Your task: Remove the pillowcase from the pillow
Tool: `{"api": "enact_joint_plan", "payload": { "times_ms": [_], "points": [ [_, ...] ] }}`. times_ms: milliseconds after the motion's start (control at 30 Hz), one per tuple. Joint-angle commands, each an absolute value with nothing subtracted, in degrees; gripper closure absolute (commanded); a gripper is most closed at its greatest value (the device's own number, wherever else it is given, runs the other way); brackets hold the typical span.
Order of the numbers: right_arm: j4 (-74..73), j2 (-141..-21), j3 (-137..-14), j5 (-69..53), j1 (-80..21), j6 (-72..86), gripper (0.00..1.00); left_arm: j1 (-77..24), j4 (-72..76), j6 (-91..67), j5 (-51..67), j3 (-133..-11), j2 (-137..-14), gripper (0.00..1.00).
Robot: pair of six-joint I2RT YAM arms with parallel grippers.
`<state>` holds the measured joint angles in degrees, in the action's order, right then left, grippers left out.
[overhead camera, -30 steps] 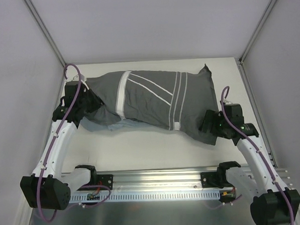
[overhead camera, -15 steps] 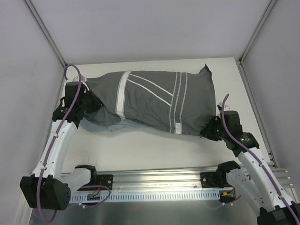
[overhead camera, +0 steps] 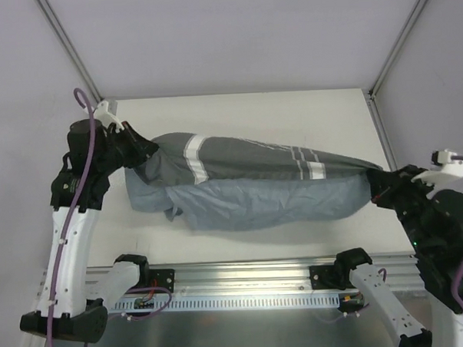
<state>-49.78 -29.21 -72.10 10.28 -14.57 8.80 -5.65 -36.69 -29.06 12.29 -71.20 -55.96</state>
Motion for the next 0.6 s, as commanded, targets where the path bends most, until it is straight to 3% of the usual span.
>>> {"api": "enact_joint_plan", "payload": {
  "times_ms": [0, 200, 400, 433, 467, 500, 533, 567],
  "points": [
    [-52.46, -26.99, -80.41, 13.88, -14.85, 6.15, 0.99, -5.98, -37.17, -26.72, 18.89, -80.06, -49.41, 1.0],
    [-52.3, -28.64, -84.99, 19.94, -14.94, 4.75, 0.99, -5.98, -37.35, -26.63, 22.15, -84.9, -48.33, 1.0],
    [-42.47, -47.78, -80.33, 28.47, -13.98, -0.52, 0.99, -5.98, -36.3, -28.65, 16.71, -86.04, -65.45, 1.0],
    [-41.49, -55.64, -80.77, 27.35, -11.63, -1.57, 0.99, -5.98, -36.21, -28.39, 15.92, -87.87, -68.44, 0.9],
    [-41.05, -59.81, -83.21, 26.29, -10.12, -1.15, 0.99, -5.98, -36.3, -27.78, 15.21, -89.11, -74.47, 0.69],
    [-41.13, -63.94, -85.06, 24.19, -8.45, -0.71, 0.99, -5.89, -36.39, -27.25, 15.38, -90.17, -77.14, 0.37],
    [-42.18, -67.9, -87.43, 18.17, -7.13, -0.27, 0.88, -5.89, -36.56, -26.9, 15.82, -92.26, -79.69, 0.11],
    [-45.84, -75.07, -92.76, 15.5, -5.55, 1.13, 0.4, -5.89, -37.52, -26.89, 16.34, -93.24, -83.37, 0.01]
  ]
}}
